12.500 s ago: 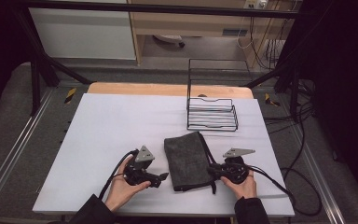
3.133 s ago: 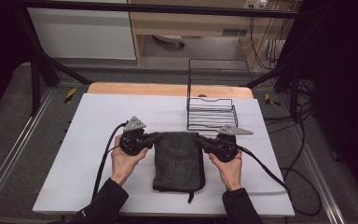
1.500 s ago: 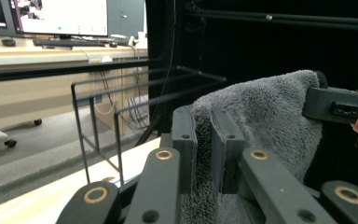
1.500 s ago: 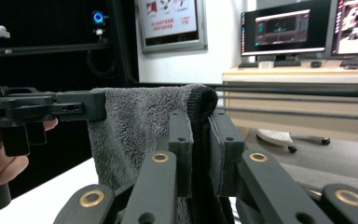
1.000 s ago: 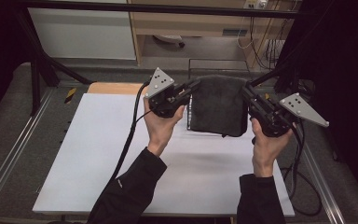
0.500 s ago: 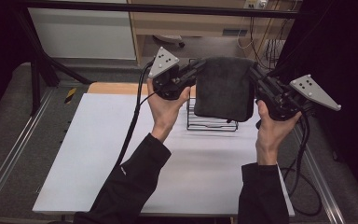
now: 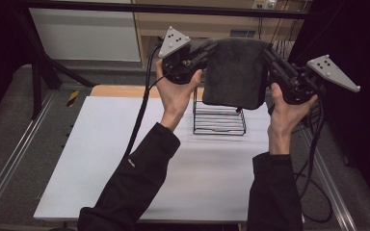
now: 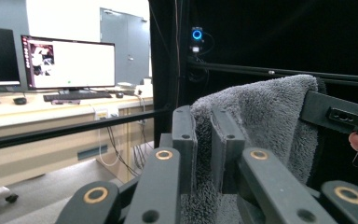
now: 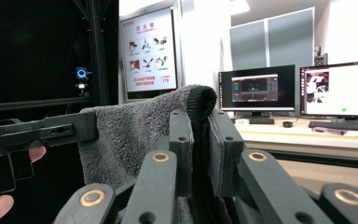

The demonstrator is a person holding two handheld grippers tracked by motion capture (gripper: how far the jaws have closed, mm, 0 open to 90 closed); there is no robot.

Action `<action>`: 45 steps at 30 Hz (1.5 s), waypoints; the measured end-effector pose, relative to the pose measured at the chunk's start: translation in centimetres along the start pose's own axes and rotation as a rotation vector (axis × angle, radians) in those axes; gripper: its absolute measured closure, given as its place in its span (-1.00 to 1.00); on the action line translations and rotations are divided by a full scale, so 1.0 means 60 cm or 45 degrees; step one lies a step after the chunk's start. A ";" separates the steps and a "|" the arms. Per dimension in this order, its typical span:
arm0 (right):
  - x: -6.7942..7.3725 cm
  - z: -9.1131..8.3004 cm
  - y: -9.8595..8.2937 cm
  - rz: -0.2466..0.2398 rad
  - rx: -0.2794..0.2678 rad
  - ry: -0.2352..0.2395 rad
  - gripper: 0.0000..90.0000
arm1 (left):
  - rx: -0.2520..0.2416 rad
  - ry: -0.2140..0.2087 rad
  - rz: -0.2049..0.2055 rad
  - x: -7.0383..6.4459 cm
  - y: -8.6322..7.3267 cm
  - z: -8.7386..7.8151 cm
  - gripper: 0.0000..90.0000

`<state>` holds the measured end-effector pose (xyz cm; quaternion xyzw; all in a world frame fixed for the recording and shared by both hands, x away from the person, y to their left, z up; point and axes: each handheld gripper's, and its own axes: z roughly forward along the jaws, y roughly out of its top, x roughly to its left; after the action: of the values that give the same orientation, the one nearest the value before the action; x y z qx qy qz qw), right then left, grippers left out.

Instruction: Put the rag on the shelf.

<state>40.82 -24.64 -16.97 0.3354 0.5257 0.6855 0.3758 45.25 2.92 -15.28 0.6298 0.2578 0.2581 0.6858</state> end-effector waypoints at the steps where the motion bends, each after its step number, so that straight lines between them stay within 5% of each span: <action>1: -0.001 0.003 0.002 0.001 -0.005 0.002 0.82 | -0.003 0.003 -0.004 0.002 0.005 0.002 0.81; 25: -0.032 0.086 0.073 -0.048 -0.021 0.011 0.82 | -0.046 0.070 0.013 0.035 0.079 0.041 0.81; 32: -0.044 0.106 0.081 -0.029 -0.030 0.020 0.82 | -0.060 0.067 -0.042 0.052 0.085 0.057 0.81; 45: -0.062 0.144 0.076 -0.038 -0.008 0.028 0.82 | -0.046 0.089 -0.027 0.080 0.083 0.077 0.81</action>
<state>49.28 -24.59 -10.84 0.3188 0.5327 0.6850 0.3812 51.77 3.19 -10.13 0.6052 0.2835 0.2773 0.6903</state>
